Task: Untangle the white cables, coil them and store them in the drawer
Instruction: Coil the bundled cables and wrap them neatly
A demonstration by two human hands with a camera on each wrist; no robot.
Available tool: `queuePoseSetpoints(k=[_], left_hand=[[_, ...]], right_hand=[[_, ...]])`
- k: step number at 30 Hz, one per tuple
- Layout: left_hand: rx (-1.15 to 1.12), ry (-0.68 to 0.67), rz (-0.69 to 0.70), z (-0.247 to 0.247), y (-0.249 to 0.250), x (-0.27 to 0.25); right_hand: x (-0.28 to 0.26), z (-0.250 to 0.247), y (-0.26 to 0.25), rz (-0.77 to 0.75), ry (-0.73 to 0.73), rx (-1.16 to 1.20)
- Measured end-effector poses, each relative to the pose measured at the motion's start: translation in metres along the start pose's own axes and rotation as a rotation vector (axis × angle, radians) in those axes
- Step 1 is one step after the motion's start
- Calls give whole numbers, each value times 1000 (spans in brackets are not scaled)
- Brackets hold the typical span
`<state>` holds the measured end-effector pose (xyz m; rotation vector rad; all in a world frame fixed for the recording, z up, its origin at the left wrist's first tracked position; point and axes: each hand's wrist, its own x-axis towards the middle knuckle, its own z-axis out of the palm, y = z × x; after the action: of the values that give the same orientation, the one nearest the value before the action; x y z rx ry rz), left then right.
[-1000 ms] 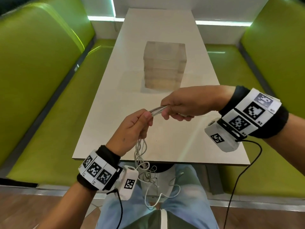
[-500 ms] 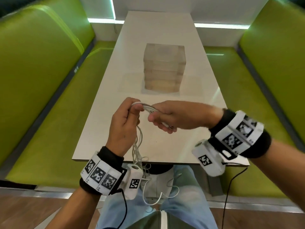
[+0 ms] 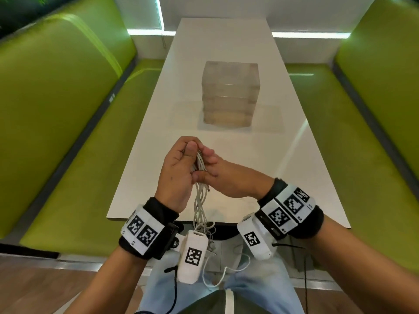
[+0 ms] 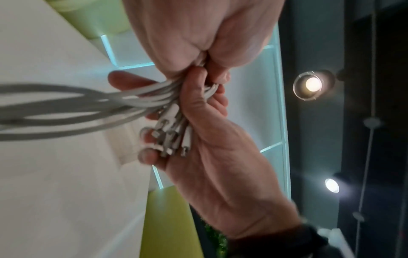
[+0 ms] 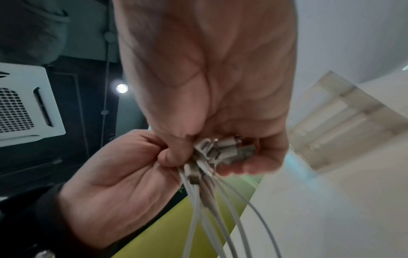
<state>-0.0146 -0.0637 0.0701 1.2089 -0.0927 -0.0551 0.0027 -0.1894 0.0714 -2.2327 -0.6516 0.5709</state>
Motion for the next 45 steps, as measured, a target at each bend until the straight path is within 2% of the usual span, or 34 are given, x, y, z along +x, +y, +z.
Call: queuePoseSetpoints(k=[3,7,10,16,19,23,25,30,33,36,38,42,45], left_hand=[[-63,-28,-52,2,6,5],[-82,-110,-164,-2,9,5],[-45,-160,-189,-2,7,2],[19,-185,-172,5,6,0],[28,-188,-158,5,7,1],[149,-211,-52,2,6,3],[250,-231,-42,-5,0,3],[375,-391,-46,-1,-23,-9],[325,-372,-27,10,-22,-13],[424,-375,13,15,-19,-9],[384,-391,-22,14,-21,-10],[125,-440,-115,9,-24,-12],[159,-423,-172,3,-23,-10]], right_hand=[[-4,8,8,-75,113,235],[-14,15,17,-132,24,518],[-20,21,18,-101,-9,632],[-24,23,19,-110,-49,572],[-24,28,16,-111,6,643],[-22,33,15,-133,82,719],[-21,25,12,-173,125,775],[-26,-20,-3,-257,234,1024],[-28,-35,-9,-278,271,1051],[-30,-43,-15,-291,271,1109],[-30,-47,-17,-299,284,1096],[-32,-50,-15,-288,282,1056],[-33,-50,-11,-256,261,989]])
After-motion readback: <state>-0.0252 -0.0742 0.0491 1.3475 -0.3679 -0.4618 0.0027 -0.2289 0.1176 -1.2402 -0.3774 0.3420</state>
